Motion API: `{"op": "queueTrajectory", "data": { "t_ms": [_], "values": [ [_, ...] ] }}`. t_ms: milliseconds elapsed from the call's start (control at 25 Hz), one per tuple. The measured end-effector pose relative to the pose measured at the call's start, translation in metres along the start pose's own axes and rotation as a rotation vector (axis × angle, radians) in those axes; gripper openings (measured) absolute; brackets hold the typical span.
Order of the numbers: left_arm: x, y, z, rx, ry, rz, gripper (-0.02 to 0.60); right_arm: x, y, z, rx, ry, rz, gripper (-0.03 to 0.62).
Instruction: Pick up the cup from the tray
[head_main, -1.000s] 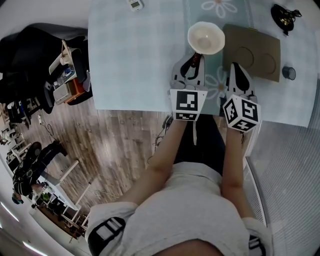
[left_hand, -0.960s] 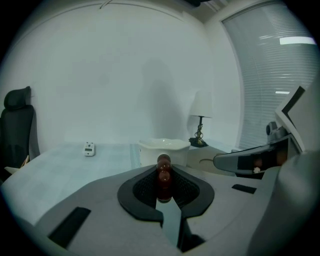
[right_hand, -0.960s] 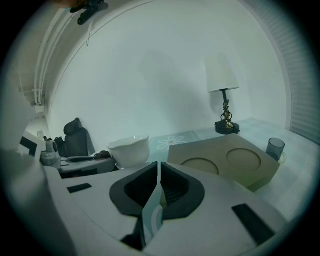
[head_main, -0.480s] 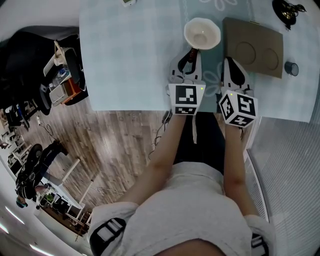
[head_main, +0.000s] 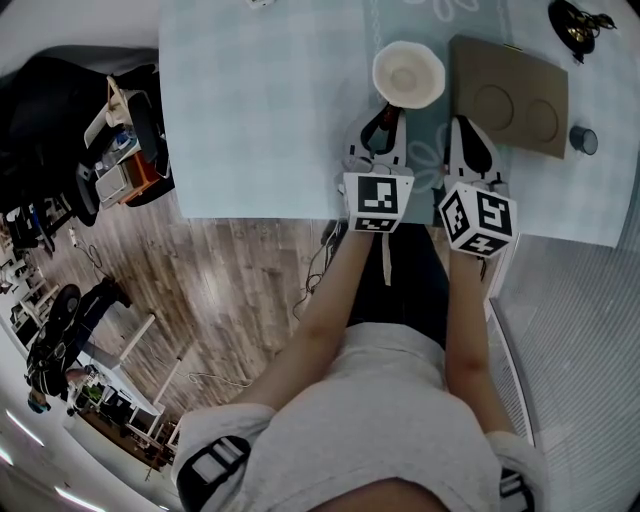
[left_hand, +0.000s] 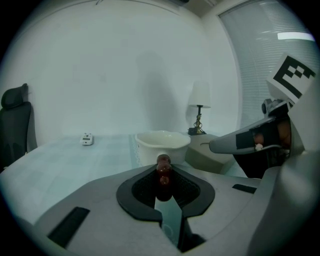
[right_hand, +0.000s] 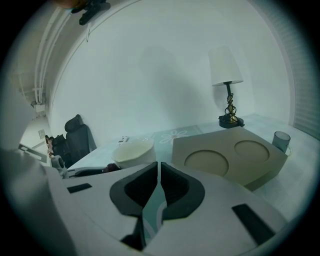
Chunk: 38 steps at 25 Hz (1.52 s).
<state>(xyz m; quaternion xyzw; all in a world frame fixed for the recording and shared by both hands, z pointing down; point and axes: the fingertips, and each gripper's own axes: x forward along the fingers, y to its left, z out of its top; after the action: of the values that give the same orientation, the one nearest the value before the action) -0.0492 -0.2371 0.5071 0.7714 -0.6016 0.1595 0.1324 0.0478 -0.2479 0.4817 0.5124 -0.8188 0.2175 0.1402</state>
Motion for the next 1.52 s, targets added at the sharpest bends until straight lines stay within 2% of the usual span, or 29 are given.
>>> {"op": "queueTrajectory", "data": {
  "t_ms": [200, 320, 440, 760, 1000, 1520],
  "values": [
    [0.0, -0.001, -0.005, -0.007, 0.009, 0.013, 0.052, -0.001, 0.003, 0.002, -0.001, -0.009, 0.002, 0.023],
    [-0.003, -0.001, -0.003, -0.039, 0.007, 0.004, 0.064, -0.003, 0.009, 0.001, 0.0, -0.013, 0.001, 0.023],
    [-0.01, 0.002, 0.007, -0.082, -0.026, -0.001, 0.087, -0.005, 0.014, 0.005, 0.0, -0.026, 0.008, 0.023],
    [-0.03, 0.012, 0.035, -0.096, -0.067, 0.024, 0.097, -0.014, 0.024, 0.024, -0.017, -0.071, -0.012, 0.023],
    [-0.039, 0.017, 0.064, -0.066, -0.112, 0.032, 0.08, -0.029, 0.026, 0.038, -0.038, -0.105, -0.047, 0.009],
    [-0.052, -0.007, 0.127, -0.012, -0.207, -0.037, 0.08, -0.063, 0.023, 0.084, -0.057, -0.214, -0.113, 0.008]
  ]
}}
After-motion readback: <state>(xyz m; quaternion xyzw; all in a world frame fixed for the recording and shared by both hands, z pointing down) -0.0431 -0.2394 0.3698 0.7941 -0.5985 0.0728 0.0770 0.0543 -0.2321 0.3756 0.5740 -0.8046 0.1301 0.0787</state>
